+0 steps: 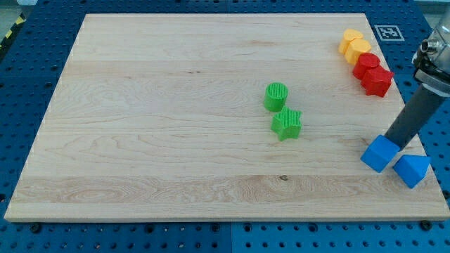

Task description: Slide the blue blocks towards the green star

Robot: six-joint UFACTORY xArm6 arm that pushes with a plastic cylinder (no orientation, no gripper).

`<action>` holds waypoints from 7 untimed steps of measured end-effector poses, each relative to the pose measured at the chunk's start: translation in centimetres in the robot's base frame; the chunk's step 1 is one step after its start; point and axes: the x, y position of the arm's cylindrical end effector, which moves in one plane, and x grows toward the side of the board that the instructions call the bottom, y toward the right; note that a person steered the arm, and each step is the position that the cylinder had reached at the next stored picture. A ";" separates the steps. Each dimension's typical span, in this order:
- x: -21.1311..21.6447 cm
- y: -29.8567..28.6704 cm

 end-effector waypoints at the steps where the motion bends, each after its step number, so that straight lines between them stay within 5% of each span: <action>1: -2.2 0.7; 3: -0.7 6.7; 7: 2.8 7.1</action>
